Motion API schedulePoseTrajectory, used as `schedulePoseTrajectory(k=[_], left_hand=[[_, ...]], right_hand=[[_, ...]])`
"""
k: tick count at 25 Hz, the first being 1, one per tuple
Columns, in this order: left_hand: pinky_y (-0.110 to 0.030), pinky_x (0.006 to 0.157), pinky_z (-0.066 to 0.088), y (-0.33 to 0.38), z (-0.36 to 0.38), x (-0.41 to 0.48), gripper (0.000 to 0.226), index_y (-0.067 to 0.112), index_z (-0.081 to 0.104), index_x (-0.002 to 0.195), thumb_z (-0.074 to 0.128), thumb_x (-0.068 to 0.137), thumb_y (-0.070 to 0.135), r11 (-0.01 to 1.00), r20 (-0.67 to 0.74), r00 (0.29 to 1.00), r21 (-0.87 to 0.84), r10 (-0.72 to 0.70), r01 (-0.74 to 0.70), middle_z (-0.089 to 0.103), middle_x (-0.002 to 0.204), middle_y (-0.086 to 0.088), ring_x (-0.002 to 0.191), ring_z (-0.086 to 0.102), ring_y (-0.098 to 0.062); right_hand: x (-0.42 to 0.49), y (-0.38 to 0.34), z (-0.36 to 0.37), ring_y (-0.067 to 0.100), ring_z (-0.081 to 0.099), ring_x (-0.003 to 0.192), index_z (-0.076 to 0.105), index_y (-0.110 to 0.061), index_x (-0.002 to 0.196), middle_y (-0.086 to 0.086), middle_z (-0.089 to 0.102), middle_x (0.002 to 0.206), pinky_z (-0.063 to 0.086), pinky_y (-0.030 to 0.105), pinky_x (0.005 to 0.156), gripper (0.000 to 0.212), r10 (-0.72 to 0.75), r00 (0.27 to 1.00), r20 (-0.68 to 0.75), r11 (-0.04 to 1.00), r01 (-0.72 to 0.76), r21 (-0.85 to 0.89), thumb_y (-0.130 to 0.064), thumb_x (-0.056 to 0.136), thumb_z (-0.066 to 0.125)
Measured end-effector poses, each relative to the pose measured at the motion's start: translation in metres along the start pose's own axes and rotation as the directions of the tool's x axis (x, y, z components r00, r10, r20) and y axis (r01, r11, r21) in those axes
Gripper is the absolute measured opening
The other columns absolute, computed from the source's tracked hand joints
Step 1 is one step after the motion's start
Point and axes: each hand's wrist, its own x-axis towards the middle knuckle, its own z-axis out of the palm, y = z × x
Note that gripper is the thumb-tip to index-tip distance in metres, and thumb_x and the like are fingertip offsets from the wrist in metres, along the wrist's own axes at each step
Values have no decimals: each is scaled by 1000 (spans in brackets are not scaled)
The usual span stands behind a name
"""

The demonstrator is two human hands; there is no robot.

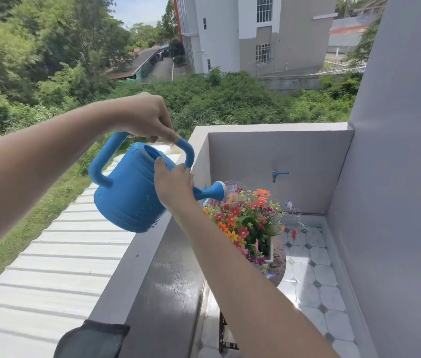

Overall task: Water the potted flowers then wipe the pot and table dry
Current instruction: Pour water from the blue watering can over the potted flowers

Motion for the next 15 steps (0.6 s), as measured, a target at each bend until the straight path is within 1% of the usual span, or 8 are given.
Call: schedulePoseTrajectory(k=[2,4,8,12,15], left_hand=[[-24,50,41,-3,1,0,24,23,76,78,65,82,45,1000,6,1000,24,-17,16,68,58,2,48,52,-13],[-25,50,42,-7,0,-2,25,23,75,74,66,80,45,998,37,999,46,-32,30,68,58,2,49,52,-14],[-28,50,40,-5,-1,-3,15,31,74,70,71,76,45,999,130,990,15,-53,52,63,53,6,49,48,-15],[-26,46,35,9,-5,-4,16,29,75,71,72,75,44,1000,193,981,-14,-24,27,59,50,8,45,42,-15],[-26,47,34,20,-9,-2,18,30,75,72,71,75,47,999,171,985,-32,12,-7,60,52,8,44,41,-12]], right_hand=[[0,-2,2,28,8,144,9,0,148,15,13,156,11,47,117,73,-1,1000,21,1000,1,-18,-50,97,26],[-4,-3,6,27,7,145,9,0,148,15,12,157,11,47,117,74,16,998,58,1000,-15,-8,-51,96,24],[-18,-6,14,26,0,146,1,-4,150,14,3,158,9,47,118,74,106,988,115,991,-115,75,-50,96,23],[-35,-7,8,26,-7,146,-5,-6,149,13,-6,159,3,46,119,74,137,985,101,984,-147,98,-48,96,25],[-35,-7,-4,24,-13,145,-6,-6,149,14,-10,158,-3,44,117,73,111,992,54,989,-116,95,-46,97,26]])
